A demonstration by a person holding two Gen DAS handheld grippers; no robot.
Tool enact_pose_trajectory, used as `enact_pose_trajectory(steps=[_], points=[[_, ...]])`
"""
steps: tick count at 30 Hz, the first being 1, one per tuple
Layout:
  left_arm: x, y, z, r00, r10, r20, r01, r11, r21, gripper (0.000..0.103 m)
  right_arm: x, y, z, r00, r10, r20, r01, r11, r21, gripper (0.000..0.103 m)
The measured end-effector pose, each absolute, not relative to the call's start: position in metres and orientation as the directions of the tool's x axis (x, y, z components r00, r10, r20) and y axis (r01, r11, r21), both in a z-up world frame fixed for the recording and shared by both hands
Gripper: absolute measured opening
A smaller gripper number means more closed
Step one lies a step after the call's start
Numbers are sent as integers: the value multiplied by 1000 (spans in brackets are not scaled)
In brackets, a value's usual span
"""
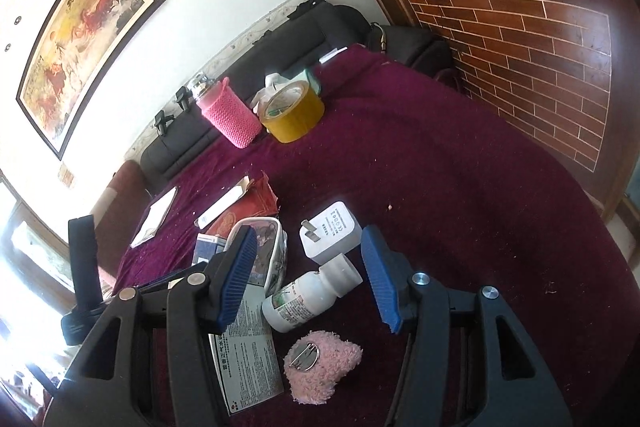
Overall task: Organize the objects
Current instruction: 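Move both grippers back to the pile and grasp the blue-and-white medicine box with the left gripper, then carry the medicine box to the tray with the left gripper while the right gripper grasps the white-and-orange tube bottle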
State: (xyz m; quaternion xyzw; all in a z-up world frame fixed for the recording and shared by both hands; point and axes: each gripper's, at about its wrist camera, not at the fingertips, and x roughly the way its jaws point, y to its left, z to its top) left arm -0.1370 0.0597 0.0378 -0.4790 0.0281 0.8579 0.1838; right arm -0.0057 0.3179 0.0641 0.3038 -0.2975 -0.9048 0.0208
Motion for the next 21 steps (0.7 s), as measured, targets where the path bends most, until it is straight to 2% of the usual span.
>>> enact_pose_trajectory(steps=[1, 3, 14, 21], points=[[-137, 59, 37, -479, 280, -832, -344, -932, -115, 48, -6, 318, 63, -811, -220, -542, -146, -822, 551, 53], [-138, 55, 34, -466, 278, -840, -341, -932, -120, 29, -7, 317, 62, -808, -221, -547, -148, -821, 551, 53], [-143, 47, 27, -491, 253, -833, -293, -949, -115, 29, -9, 308, 57, -792, -205, -576, -155, -844, 513, 53], [-113, 20, 64, -582, 276, -765, -263, -954, -144, 29, -11, 307, 54, -782, -173, -599, -179, -858, 481, 53]])
